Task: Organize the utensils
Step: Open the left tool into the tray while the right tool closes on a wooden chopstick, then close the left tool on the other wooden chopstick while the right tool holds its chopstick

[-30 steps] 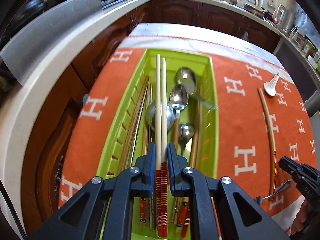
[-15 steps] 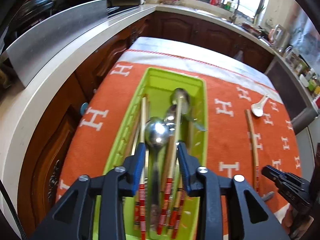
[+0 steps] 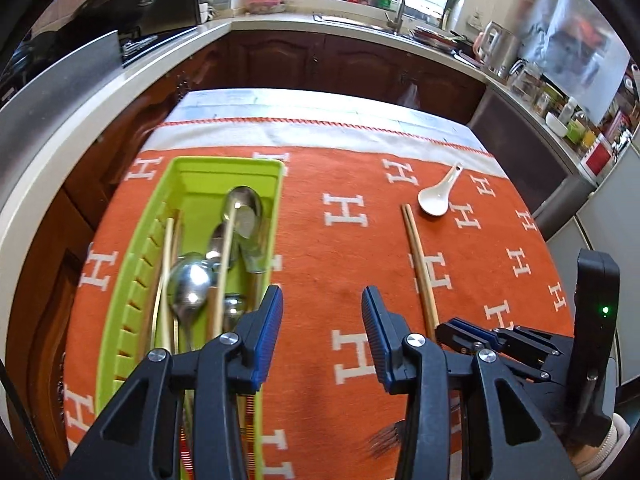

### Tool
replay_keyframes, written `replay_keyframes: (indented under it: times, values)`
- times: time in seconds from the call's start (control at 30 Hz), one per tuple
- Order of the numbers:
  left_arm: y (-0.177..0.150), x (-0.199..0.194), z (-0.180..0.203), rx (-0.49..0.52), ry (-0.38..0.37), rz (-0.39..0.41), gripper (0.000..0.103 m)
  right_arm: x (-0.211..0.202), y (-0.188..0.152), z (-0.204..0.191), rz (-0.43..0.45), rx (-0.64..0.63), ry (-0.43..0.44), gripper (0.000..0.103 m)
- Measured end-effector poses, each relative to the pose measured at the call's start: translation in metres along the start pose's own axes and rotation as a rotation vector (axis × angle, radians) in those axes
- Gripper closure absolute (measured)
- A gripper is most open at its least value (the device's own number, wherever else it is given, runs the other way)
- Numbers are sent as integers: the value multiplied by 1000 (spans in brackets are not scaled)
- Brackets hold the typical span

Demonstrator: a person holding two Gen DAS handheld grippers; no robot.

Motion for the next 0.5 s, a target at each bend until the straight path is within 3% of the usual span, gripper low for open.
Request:
replay_keyframes:
  times: [0.37,0.5]
  values:
    - [-3,17,7,-14,-3,-45,63,2,11,-11,42,-106,-117,92]
    - [-3,21,13,-8,-11,-60,63,12,8,-6,19,-130,-169,91]
Point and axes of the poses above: each gripper's, at about its wrist camera, not at the fingertips, and x roughly the way its jaws point, z to its right, y to its top, the point moved 3 cm from there along x, roughly the way its jaws point, and after that the axes turned 10 degrees about y, right-handed, at the moved point
